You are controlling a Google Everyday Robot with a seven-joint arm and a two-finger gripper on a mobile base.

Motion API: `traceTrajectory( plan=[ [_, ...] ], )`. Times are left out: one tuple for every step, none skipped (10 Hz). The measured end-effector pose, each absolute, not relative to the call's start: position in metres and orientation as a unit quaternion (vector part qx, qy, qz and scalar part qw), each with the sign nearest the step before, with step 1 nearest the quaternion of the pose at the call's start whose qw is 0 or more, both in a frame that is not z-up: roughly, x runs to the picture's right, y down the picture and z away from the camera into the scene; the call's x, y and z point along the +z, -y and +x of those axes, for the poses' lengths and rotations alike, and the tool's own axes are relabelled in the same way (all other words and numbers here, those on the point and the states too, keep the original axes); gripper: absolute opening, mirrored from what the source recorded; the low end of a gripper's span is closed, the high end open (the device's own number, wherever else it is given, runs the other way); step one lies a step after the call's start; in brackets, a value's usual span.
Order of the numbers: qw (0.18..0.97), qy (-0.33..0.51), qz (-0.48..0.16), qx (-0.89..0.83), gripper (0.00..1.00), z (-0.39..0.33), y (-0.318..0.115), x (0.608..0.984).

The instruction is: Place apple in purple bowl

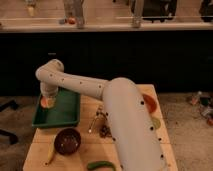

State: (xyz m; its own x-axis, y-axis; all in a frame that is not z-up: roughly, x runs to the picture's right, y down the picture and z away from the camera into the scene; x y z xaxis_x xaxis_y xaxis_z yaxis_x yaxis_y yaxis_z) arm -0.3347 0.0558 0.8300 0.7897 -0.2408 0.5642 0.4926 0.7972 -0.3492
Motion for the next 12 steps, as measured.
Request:
traceTrajectory(
  plan=[
    [0.914,0.247,-0.247,-0.207,0.0,-0.331,-0.053,0.818],
    [0.915,0.241,-0.246,-0.21,0.0,-0.326,-0.052,0.811],
    [0.917,0.234,-0.244,-0.213,0.0,-0.321,-0.052,0.804],
    [0.917,0.231,-0.243,-0.214,0.0,-0.318,-0.052,0.8],
    [0.919,0.226,-0.242,-0.215,0.0,-0.312,-0.052,0.799],
    [0.92,0.222,-0.241,-0.214,0.0,-0.305,-0.052,0.799],
    [0.922,0.217,-0.241,-0.209,0.0,-0.293,-0.052,0.8],
    [0.925,0.212,-0.24,-0.204,0.0,-0.283,-0.051,0.801],
    [0.926,0.209,-0.239,-0.202,0.0,-0.279,-0.05,0.801],
    [0.928,0.207,-0.238,-0.199,0.0,-0.274,-0.049,0.799],
    [0.93,0.201,-0.236,-0.195,0.0,-0.265,-0.047,0.8],
    [0.931,0.199,-0.235,-0.195,0.0,-0.265,-0.047,0.798]
  ],
)
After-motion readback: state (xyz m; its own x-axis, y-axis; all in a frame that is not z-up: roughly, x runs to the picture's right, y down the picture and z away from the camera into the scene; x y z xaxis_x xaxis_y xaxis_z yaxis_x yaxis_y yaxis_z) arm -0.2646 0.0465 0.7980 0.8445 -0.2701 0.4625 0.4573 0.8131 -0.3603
